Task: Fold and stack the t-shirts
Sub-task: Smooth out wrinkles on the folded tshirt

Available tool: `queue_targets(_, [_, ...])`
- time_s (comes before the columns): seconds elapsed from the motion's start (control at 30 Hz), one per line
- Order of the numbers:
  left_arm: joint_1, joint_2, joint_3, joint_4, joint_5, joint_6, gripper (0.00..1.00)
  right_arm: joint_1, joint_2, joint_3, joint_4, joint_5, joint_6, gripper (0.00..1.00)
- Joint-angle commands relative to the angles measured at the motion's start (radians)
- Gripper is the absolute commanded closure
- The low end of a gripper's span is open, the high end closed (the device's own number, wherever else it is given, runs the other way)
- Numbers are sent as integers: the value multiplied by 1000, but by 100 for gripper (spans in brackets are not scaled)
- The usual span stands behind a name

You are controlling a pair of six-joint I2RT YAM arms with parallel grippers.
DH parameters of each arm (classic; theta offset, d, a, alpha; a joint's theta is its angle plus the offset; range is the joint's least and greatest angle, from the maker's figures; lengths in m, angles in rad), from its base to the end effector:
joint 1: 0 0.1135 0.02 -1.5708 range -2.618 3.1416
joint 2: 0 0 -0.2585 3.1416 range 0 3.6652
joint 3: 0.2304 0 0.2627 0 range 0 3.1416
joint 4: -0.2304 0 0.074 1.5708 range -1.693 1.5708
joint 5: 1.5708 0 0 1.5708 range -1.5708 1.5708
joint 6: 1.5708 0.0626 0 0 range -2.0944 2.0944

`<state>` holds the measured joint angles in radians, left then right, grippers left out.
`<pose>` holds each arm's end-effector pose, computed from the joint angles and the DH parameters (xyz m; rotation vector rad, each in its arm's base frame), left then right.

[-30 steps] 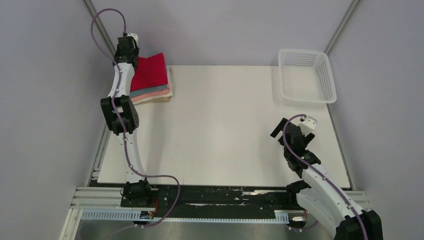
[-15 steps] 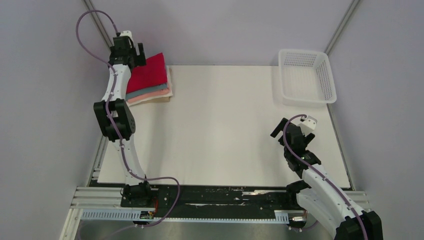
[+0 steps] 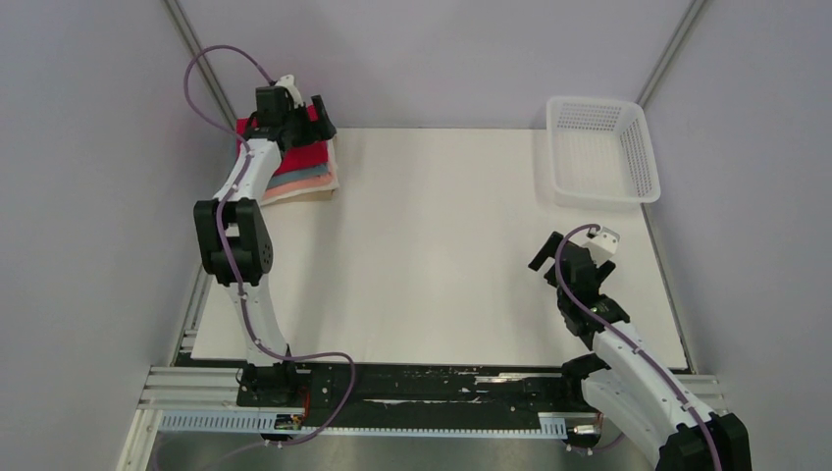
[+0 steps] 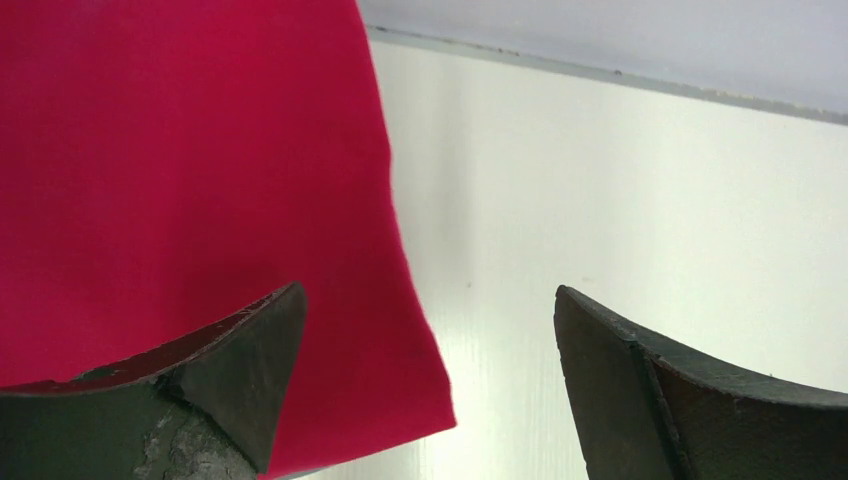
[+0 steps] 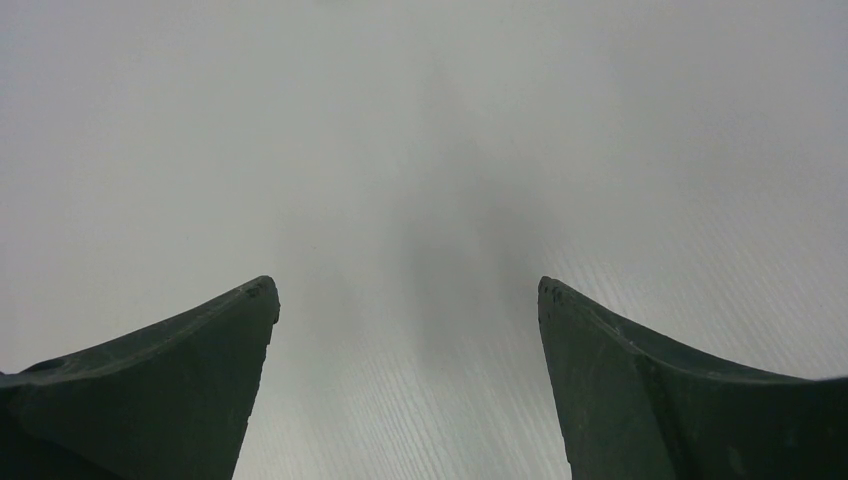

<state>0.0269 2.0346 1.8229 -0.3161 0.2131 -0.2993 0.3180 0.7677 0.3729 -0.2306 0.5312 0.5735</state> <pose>0.5153 0.0006 0.2815 -0.2142 2.0981 -0.3873 0.1970 0.0314 0.1751 0.5521 2.0265 -0.0520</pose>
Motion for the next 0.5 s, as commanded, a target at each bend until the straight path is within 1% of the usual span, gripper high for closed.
queue_targets(0.0, [-22, 24, -37, 29, 30, -56, 0, -2, 5, 12, 16, -5, -14, 0])
queue_targets(0.23, [-24, 53, -125, 69, 10, -114, 0, -2, 23, 11, 20, -14, -14, 0])
queue_targets(0.27, [-38, 57, -131, 73, 8, -116, 0, -2, 25, 10, 21, -17, -14, 0])
queue_targets(0.47, [-76, 72, -97, 61, 1, -112, 0, -1, 8, 13, 20, -41, -16, 0])
